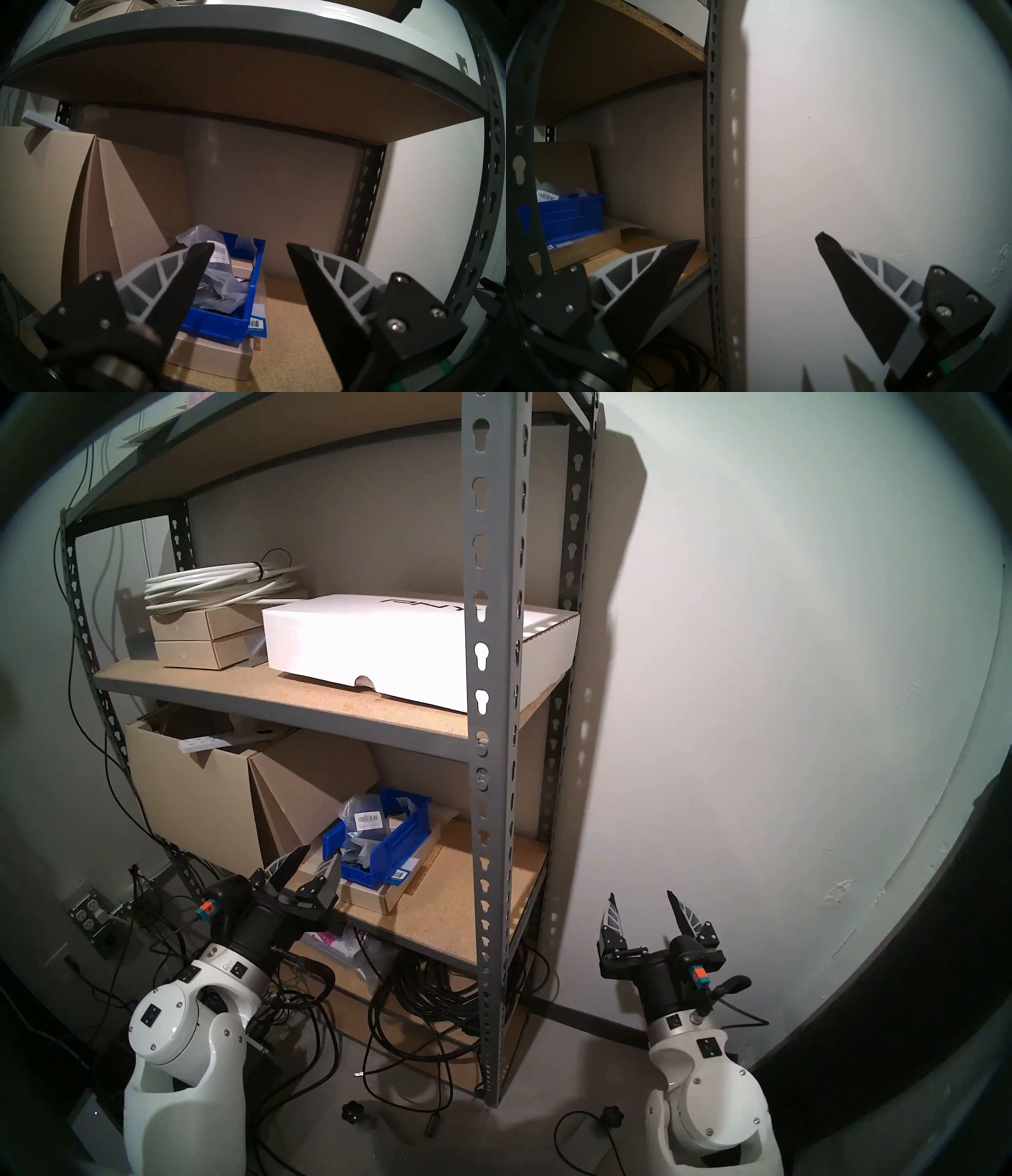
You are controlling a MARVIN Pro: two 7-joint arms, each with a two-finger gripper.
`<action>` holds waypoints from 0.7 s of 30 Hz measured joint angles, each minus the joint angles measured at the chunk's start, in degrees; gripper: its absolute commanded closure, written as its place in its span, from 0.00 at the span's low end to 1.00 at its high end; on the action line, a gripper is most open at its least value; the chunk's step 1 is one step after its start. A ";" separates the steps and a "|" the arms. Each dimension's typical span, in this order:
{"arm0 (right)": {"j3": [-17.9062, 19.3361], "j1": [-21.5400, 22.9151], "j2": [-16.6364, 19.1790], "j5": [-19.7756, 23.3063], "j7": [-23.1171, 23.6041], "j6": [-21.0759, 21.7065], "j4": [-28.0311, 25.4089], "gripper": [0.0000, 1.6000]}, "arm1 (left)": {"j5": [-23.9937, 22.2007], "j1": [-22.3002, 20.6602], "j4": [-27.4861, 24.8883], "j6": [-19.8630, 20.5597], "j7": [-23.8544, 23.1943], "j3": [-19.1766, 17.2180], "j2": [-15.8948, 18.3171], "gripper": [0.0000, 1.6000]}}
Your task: Organize the rack shelf by putting things into a case
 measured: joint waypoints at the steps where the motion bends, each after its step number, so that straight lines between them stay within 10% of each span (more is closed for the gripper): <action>1: 0.00 0.00 0.00 0.00 0.00 0.00 0.00 0.00 | 0.11 0.04 0.01 -0.10 0.03 0.00 -0.05 0.00; 21: 0.00 0.00 0.00 0.00 0.00 0.00 0.00 0.00 | 0.12 -0.16 0.05 -0.71 0.06 -0.11 -0.59 0.00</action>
